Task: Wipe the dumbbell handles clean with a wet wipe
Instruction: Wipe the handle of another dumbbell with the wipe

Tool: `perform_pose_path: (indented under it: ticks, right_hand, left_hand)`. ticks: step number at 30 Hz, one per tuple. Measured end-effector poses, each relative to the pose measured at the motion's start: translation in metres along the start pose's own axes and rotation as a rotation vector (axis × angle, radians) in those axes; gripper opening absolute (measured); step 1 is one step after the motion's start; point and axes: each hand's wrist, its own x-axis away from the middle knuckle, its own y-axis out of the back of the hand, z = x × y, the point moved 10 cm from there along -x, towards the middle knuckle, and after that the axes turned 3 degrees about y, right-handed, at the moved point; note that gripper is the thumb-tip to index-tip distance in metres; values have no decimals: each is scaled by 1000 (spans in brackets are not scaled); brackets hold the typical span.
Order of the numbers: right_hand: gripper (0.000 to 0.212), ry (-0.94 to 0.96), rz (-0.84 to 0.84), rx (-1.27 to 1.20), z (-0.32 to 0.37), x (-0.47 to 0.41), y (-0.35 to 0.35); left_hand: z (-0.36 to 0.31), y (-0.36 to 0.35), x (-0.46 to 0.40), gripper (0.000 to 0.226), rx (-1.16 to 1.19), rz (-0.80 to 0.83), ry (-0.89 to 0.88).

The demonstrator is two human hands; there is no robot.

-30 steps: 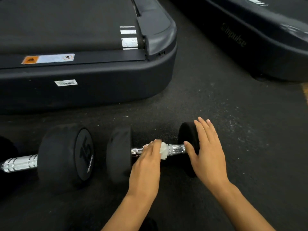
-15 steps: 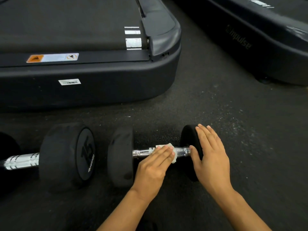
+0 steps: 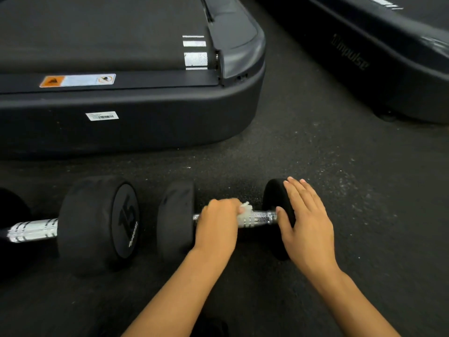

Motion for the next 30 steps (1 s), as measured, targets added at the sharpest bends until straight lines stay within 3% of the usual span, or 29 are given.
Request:
perform_pose_path:
  ticks: [2,4,9,12,15,18,22,25,28,30]
  right_hand:
    - [50,6,-5,3,1,0,2]
    - [50,11,-10,5,2,0,2]
    - [50,13,-16,13,2,0,1]
    - [50,5,-15,18,2,-1,1]
    - [50,4,-3,25,2,-3,0]
    - [50,7,-6,22,1,-3,1]
    - [50,17,-26,27,2,0,2]
    - [51,12,-13,29,1,0,0]
    - [50,10,-13,28,0,-4,-1]
    - [47,20,-31,24,1,-5,0]
  left_hand:
    - [7,7,-5,14,-39,22,89]
    - [3,7,2,12,-35,21,67]
    - [-11,3,30,42,-8,-155,-189]
    - [-24,-5,27,40,5,-136,-278]
    - [-19,-9,7,20,50,6,-151]
    - [-8,-9,2,23,-43,-11,-111]
    - [-22,-8,23,44,-18,-112,-277]
    - [-24,-10,7,28,-19,44,-227]
    - [-13,-3,-11,15,-140,55,-100]
    - [-15,-5,-6,20,-200,61,-93]
